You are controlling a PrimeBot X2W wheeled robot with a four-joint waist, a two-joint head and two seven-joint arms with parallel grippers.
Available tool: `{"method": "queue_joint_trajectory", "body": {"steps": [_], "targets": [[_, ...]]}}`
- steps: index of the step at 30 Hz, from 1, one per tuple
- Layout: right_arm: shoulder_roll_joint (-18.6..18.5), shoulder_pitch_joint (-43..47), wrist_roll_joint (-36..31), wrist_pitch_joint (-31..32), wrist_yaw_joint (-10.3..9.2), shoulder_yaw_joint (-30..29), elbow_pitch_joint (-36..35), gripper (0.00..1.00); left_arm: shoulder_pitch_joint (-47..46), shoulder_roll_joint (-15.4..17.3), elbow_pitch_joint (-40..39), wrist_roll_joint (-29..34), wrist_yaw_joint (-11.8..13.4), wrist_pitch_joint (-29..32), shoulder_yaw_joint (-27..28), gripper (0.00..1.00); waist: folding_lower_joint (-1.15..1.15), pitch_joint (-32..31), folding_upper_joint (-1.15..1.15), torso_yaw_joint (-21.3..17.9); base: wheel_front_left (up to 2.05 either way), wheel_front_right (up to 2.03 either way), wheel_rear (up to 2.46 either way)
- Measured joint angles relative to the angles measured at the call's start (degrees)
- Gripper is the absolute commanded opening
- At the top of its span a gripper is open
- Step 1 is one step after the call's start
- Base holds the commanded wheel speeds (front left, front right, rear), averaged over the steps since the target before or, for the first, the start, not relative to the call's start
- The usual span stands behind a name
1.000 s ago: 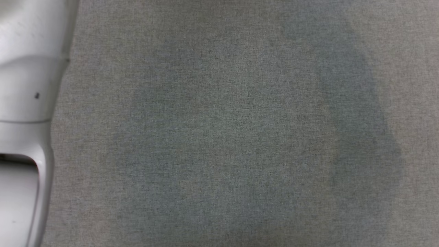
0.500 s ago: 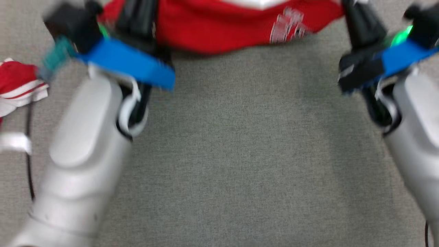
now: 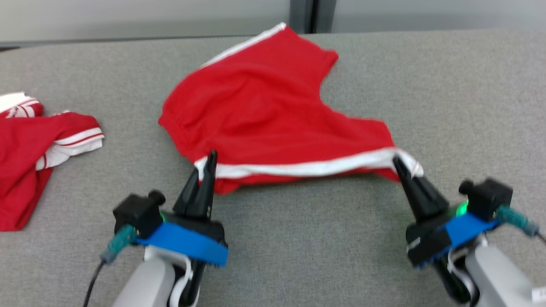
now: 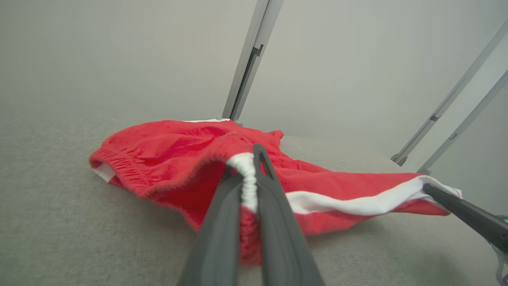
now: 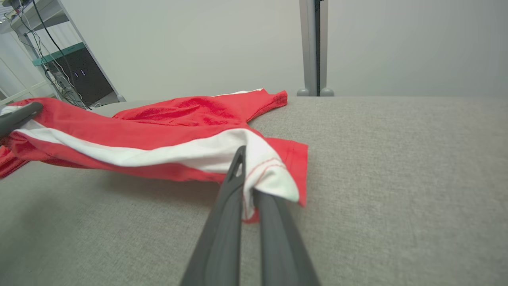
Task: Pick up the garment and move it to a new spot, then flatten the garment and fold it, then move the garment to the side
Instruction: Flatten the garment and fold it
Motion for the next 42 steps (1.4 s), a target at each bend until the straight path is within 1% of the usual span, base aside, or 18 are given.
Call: {"method": "queue_joint_trajectory", "body": {"steps": [5, 9, 13, 16, 21, 25, 30, 36, 42], "targets": [[0.4, 9.6, 0.1, 0.1, 0.0, -0.9, -3.7, 0.0, 7.7, 0.6, -2.5, 0.8, 0.2, 0.0, -0.3, 0.0, 0.01, -3.3, 0.0, 0.6, 0.0, 0.0, 0.0], [1.7, 16.8, 0.0, 1.1, 0.0, -2.8, -7.7, 0.0, 12.2, 0.9, -4.1, 1.1, 0.5, 0.0, -1.6, 0.0, 0.0, -6.1, 0.0, 1.4, 0.0, 0.0, 0.0], [2.8, 23.5, -1.8, 2.8, 0.0, -5.4, -12.5, 0.0, 15.9, 1.4, -5.6, 0.8, 1.3, 0.3, -2.2, 0.0, 0.0, -8.1, 0.0, 1.9, 0.0, 0.0, 0.0], [4.2, 26.6, -2.5, 4.2, 0.0, -7.6, -15.0, 0.0, 17.0, 1.7, -6.8, 0.6, 1.8, 0.5, -2.2, 0.0, 0.01, -8.5, 0.0, 2.3, 0.0, 0.0, 0.0], [5.5, 27.2, -4.3, 5.9, 0.0, -9.9, -17.6, 0.0, 17.3, 2.0, -7.3, 0.4, 2.0, 0.9, -2.4, 0.0, 0.01, -8.7, 0.0, 2.7, 0.0, 0.0, 0.0], [5.4, 25.0, -5.2, 6.9, 0.0, -11.2, -18.1, 0.0, 16.5, 1.8, -7.3, 0.5, 2.0, 1.1, -2.6, 0.0, 0.01, -8.1, 0.0, 2.9, 0.0, 0.0, 0.0], [4.2, 18.1, -6.2, 7.7, 0.0, -11.4, -17.0, 0.0, 12.9, 1.2, -6.9, 0.8, 2.0, 0.9, -2.4, 0.0, 0.03, -6.8, 0.0, 3.4, 0.0, 0.0, 0.0], [1.5, 7.9, -6.7, 8.7, 0.0, -10.0, -13.8, 0.0, 7.8, 0.2, -6.1, 1.3, 2.0, 0.5, -1.3, 0.0, 0.03, -4.3, 0.0, 4.8, 0.0, 0.0, 0.0], [-0.9, -4.2, -6.7, 9.5, 0.0, -6.9, -8.2, 0.0, 2.3, -1.5, -4.0, 1.4, 1.5, 0.2, 0.3, 0.0, 0.03, -0.6, 0.0, 7.0, 0.0, 0.0, 0.0]]}}
